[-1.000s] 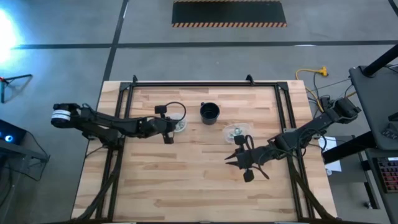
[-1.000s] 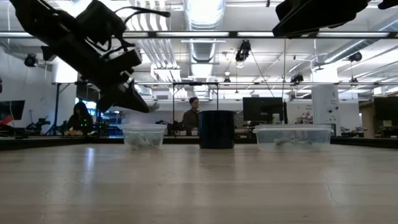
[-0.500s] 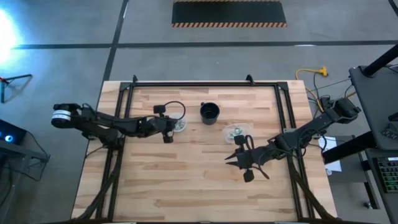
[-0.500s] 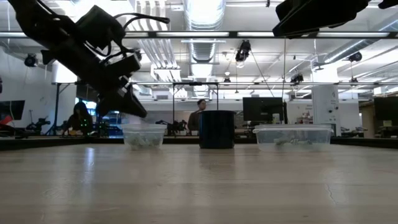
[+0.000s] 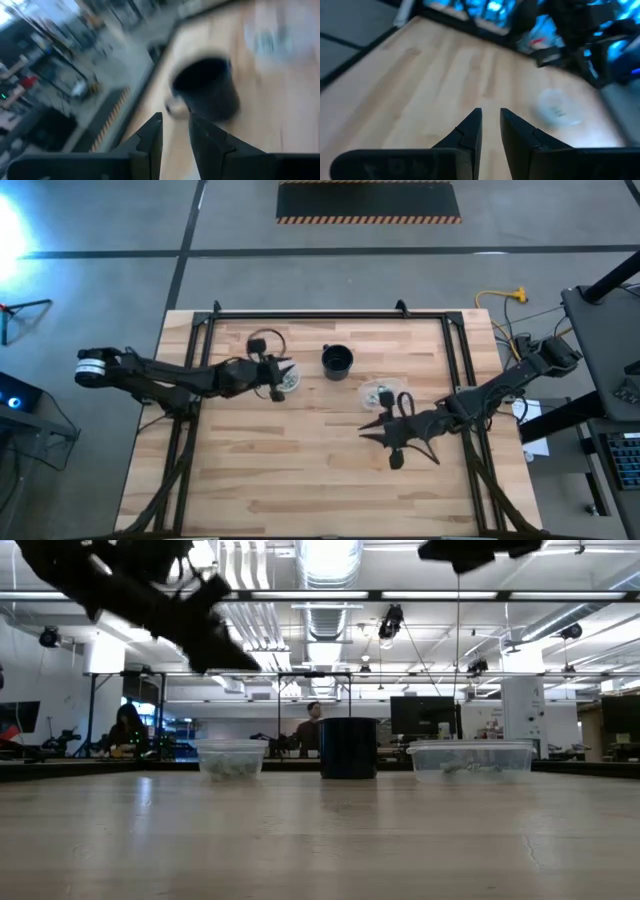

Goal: Pick and place items into bin
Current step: Return to Home Position

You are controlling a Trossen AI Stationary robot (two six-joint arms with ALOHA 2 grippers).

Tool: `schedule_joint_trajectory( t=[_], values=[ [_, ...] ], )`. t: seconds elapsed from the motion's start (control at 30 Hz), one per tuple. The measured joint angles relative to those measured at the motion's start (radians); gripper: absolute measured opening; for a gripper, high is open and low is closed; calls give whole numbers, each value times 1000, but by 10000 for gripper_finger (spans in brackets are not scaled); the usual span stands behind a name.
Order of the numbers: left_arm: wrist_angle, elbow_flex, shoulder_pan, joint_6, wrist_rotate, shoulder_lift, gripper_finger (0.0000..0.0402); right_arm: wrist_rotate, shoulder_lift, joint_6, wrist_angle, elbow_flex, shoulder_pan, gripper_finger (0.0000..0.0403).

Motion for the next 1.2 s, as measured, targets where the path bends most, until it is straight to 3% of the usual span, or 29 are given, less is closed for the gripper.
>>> schedule_joint_trajectory(
  t=[0.23, 0.3, 0.43, 0.6, 0.77, 0.9, 1.2],
  values=[
    [18, 73, -3, 23, -14, -177, 78, 273, -149, -267, -32, 24, -12, 59],
    [26, 74, 0, 69, 36, -232, 78, 286, -212, -319, -29, 17, -33, 59],
    [23, 65, 36, 156, 265, -310, 78, 176, -361, -341, -31, -49, -104, 59],
    [-36, 59, 95, 129, 348, -339, 78, 66, -549, -270, -33, -179, -233, 59],
    [-35, -10, 149, 43, 494, -339, 78, -130, -678, -200, -1, -306, -363, 59],
    [-3, -81, 164, -22, 523, -364, 78, -250, -742, -150, 41, -398, -452, 59],
    [201, -294, 163, -184, 526, -530, 78, -250, -852, -45, 109, -559, -503, 59]
  ],
)
